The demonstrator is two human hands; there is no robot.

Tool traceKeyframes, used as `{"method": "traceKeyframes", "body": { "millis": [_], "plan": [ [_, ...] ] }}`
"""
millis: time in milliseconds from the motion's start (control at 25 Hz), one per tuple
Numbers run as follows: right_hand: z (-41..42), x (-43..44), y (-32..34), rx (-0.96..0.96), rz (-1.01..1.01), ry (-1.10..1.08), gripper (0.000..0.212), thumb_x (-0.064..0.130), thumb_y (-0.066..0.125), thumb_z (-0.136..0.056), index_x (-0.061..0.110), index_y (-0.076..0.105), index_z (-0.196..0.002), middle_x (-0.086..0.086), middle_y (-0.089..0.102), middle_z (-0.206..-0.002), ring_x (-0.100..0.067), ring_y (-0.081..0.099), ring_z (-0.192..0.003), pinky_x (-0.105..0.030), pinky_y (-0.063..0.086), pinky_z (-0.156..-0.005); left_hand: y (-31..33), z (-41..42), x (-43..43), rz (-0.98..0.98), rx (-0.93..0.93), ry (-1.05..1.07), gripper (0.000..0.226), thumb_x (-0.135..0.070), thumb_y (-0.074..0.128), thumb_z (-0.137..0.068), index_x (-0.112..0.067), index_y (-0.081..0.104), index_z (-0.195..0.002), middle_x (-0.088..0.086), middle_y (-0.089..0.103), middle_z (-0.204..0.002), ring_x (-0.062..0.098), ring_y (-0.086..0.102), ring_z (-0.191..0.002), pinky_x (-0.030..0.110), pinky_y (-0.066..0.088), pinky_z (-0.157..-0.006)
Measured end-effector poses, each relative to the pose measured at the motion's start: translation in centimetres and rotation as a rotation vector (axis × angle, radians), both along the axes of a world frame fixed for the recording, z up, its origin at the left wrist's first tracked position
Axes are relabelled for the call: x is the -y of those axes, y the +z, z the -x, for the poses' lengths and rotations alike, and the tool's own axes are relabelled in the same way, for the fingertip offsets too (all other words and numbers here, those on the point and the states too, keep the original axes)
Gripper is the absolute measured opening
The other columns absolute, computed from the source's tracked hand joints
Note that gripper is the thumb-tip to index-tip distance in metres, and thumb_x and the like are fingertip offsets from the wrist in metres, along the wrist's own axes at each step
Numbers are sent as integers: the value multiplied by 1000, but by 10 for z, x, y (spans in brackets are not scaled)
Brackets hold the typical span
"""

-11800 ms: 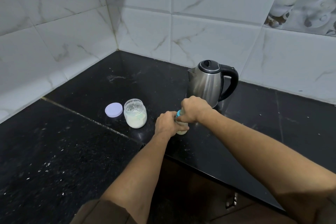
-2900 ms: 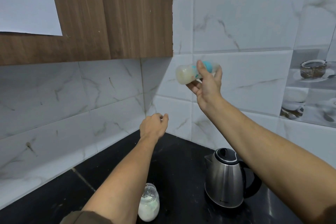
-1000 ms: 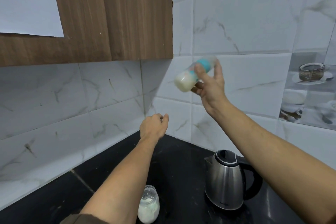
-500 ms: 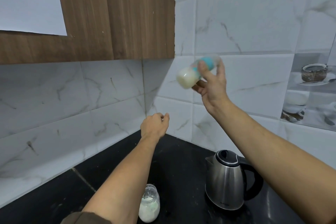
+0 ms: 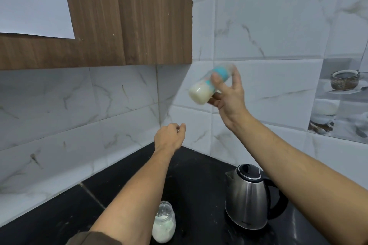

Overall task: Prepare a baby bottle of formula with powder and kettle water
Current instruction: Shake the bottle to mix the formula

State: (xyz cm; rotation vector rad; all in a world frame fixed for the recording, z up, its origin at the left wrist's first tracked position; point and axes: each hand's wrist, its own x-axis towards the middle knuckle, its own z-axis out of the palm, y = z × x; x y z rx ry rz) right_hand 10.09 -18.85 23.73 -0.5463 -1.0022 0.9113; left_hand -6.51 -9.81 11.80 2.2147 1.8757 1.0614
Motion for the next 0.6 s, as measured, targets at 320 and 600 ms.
{"method": "traceKeyframes", "body": {
  "millis": [320, 600],
  "plan": [
    [4, 8, 2, 205, 73, 307, 49, 35, 74, -91, 22, 57, -135, -8, 70, -120, -31, 72, -103, -44, 59, -86, -4, -1, -4, 11, -20, 9, 52, -56, 34, -107, -20, 69, -91, -1, 69, -79, 23, 66, -79, 37, 56, -75],
    [6, -5, 12, -238, 172, 188, 60, 41, 77, -94, 9, 55, -140, -21, 66, -133, -32, 76, -105, -37, 65, -74, -4, 0, -2, -6, -27, 7, 49, -53, 35, -108, -19, 60, -83, -2, 64, -73, 20, 62, -73, 32, 45, -66]
  ]
}}
